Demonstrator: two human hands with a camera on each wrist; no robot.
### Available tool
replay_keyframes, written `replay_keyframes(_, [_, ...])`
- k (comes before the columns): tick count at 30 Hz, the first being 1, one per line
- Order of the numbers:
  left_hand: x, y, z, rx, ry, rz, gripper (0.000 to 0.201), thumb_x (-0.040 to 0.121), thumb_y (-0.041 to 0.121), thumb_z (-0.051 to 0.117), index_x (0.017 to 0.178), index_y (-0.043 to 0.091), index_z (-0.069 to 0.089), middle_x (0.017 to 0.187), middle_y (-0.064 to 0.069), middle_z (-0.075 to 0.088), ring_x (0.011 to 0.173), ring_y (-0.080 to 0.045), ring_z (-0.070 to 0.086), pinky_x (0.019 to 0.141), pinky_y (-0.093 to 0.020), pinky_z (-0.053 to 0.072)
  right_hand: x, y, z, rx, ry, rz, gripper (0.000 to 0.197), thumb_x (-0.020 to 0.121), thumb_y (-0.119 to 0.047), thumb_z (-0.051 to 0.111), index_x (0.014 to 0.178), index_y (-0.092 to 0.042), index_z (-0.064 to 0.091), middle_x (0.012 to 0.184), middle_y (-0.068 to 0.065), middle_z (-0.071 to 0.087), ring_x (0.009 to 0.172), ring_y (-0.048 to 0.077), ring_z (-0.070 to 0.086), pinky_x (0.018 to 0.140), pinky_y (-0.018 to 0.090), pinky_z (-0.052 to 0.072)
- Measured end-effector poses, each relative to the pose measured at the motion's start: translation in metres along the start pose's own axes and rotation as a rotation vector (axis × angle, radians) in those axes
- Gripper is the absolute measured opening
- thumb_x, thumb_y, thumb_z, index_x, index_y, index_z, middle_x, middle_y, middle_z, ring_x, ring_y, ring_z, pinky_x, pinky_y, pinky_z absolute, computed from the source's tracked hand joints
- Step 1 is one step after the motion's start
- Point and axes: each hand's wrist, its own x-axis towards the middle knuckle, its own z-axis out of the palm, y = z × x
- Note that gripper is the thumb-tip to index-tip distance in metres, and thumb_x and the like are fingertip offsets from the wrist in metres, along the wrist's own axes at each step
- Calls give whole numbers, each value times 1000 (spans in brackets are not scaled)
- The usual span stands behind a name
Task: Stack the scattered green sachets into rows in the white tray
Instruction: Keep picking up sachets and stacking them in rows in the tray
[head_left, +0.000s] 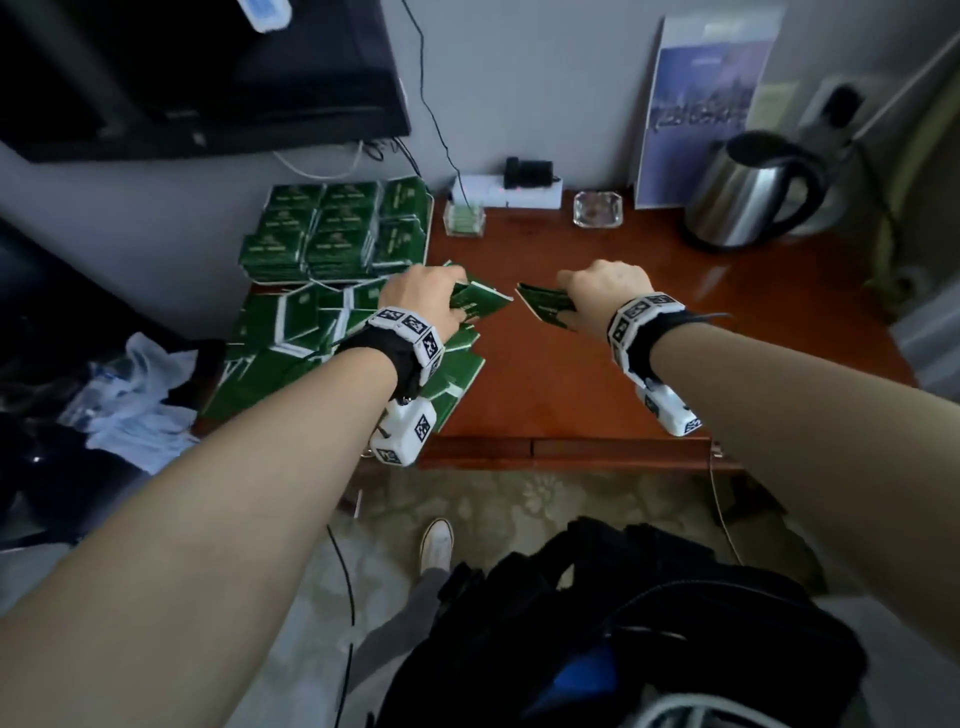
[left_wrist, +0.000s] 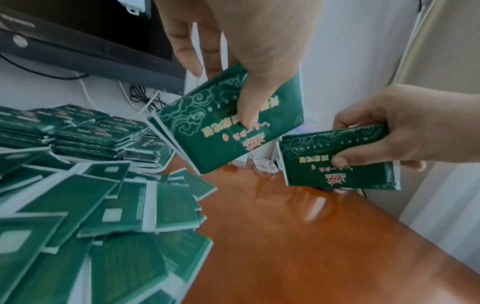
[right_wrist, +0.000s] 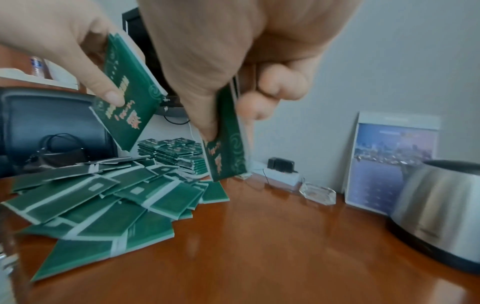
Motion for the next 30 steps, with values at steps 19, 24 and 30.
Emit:
replay_keyframes(19, [177,-232,-16,-88,-27,50,36,99,43,48,77,16,47,70,-3,48,65,-26,50,56,-29,38,235,-149,-34,118,1,169,16,90,-15,59,106,-15,57,89,7,57,75,28,56,65,32,47])
replay_keyframes(24, [219,-263,-10,-153,-47,58,37,97,39,55,73,12,47,64,-3,45,71,-30,53,60,-32,40,270,-166,-36,100,8,164,12,93,-28,59,103,-21,57,91,2,60,78,25,59,74,37,55])
replay_keyframes(30, [259,-275,5,-171,36,101,36,99,33,55,124,9,64,94,-16,71,89,-35,66,76,-39,55,311,-179,-35,59,73,64,25,94,-24,57,117,-14,55,110,5,57,104,29,58,80,38,49])
